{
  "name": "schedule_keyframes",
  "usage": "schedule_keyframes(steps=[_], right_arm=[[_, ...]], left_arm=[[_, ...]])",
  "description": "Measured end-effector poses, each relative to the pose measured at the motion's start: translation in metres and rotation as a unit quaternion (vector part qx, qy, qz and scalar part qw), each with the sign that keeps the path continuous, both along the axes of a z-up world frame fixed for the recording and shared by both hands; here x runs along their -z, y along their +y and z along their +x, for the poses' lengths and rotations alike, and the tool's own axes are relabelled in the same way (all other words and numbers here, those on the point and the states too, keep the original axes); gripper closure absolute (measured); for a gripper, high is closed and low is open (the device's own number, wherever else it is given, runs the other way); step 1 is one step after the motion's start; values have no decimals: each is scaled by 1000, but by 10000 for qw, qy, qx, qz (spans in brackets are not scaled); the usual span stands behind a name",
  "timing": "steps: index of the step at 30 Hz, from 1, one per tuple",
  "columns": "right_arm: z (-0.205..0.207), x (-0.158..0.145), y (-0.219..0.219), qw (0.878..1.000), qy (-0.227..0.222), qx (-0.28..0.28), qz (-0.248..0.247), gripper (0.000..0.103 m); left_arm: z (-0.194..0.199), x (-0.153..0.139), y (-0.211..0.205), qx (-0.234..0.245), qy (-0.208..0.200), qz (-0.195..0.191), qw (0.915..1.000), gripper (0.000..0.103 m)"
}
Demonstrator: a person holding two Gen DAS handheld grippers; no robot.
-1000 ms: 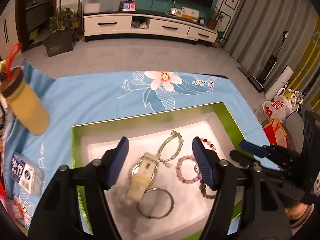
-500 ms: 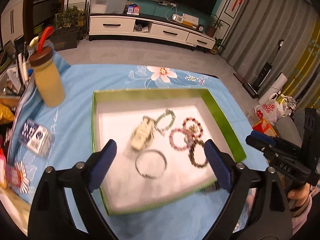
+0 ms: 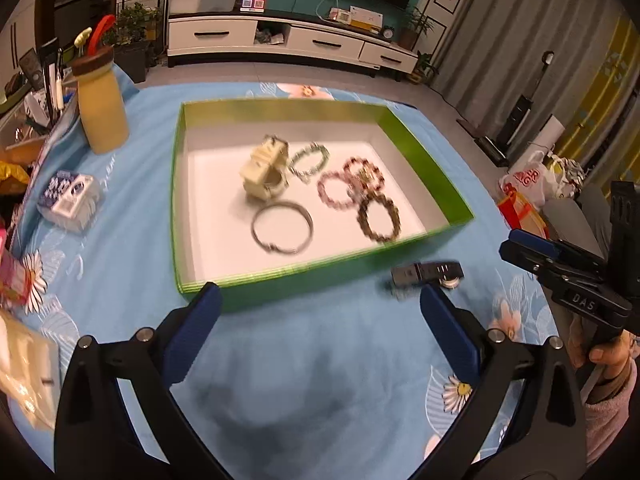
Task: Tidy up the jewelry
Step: 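Withdraw both tools from the box toward the remaining items, then grasp the black-strap watch with the right tool while the left tool grasps the clear crystal bracelet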
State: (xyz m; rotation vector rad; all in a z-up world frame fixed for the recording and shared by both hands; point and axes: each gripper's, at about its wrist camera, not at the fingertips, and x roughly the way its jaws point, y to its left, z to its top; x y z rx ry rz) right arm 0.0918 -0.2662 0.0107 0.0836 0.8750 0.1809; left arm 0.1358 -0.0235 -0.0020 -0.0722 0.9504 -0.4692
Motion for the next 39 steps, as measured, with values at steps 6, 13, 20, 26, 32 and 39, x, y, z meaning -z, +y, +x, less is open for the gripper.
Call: schedule_keyframes(steps=[6, 13, 20, 26, 32, 39], right_arm=[[-11, 26, 6, 9993, 210, -84, -299, 57], [-7, 56, 9, 9969, 300, -76, -729, 57], [11, 68, 15, 9942, 134, -167, -1057, 57], [26, 76, 18, 9918, -3, -187, -1265, 69], [26, 76, 5, 9927, -201, 112, -1187, 98], [6, 62, -29, 9961, -377, 521, -603, 101]], left_arm=[[-17, 20, -4, 33, 239, -151, 9996, 2], [-22, 43, -6, -54, 580, -431, 9974, 2], [-17, 50, -18, 21, 645, -370, 9972, 2], [-12, 54, -30, 95, 625, -213, 9978, 2], [-6, 62, -43, 184, 683, -121, 9974, 2], [1, 68, -68, 459, 646, -30, 9969, 2]])
